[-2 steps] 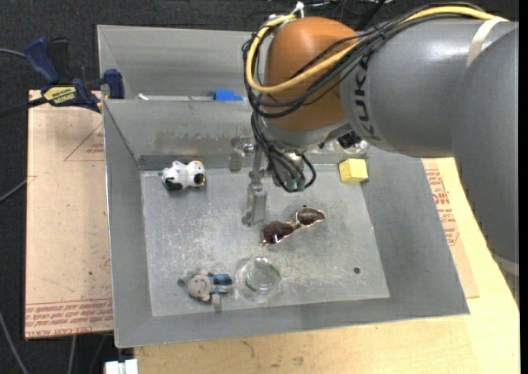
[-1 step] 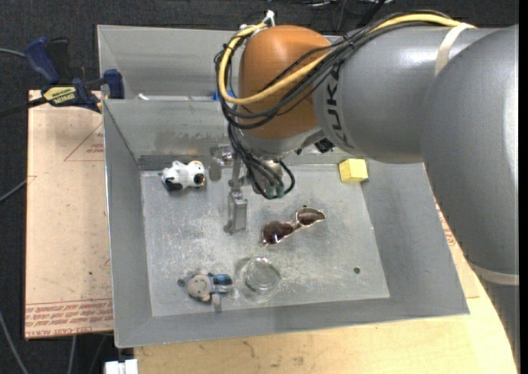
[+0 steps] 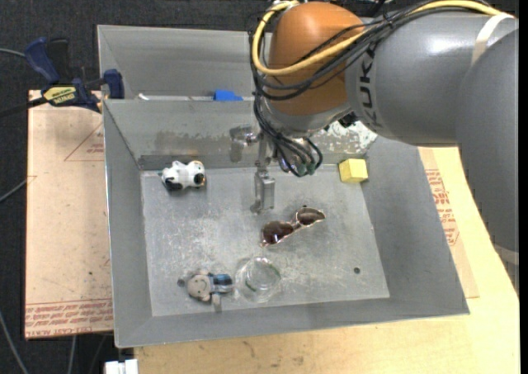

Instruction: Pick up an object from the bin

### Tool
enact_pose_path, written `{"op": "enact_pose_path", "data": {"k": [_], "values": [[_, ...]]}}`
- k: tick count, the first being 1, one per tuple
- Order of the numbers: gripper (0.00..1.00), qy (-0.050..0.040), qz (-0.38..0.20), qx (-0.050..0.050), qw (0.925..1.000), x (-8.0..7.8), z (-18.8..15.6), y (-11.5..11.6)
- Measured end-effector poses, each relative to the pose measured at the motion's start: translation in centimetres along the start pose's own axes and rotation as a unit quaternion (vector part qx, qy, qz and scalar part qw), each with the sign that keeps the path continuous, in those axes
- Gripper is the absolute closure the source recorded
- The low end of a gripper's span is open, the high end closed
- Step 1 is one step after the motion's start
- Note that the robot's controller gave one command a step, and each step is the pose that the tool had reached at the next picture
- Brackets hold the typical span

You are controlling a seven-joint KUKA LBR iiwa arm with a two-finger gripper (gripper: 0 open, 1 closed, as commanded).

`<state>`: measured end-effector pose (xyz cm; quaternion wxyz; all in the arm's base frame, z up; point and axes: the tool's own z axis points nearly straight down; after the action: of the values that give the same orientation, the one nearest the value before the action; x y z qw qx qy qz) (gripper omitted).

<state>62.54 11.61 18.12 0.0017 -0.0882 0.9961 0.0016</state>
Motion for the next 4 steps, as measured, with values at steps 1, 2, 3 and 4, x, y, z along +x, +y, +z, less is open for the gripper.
{"op": "enact_pose_path", "data": {"k": [1,2,3,4], "values": [[0.0,0.0022,-0.081,0.001,0.9967,3.0,-3.2,-4.9],[0.0,-0.005,-0.08,0.003,0.9968,4.5,-0.9,-3.6],[0.0,0.0024,-0.147,0.0,0.9891,4.8,3.1,-1.0],[0.0,-0.0008,-0.231,0.001,0.9729,3.0,6.7,-3.5]]}}
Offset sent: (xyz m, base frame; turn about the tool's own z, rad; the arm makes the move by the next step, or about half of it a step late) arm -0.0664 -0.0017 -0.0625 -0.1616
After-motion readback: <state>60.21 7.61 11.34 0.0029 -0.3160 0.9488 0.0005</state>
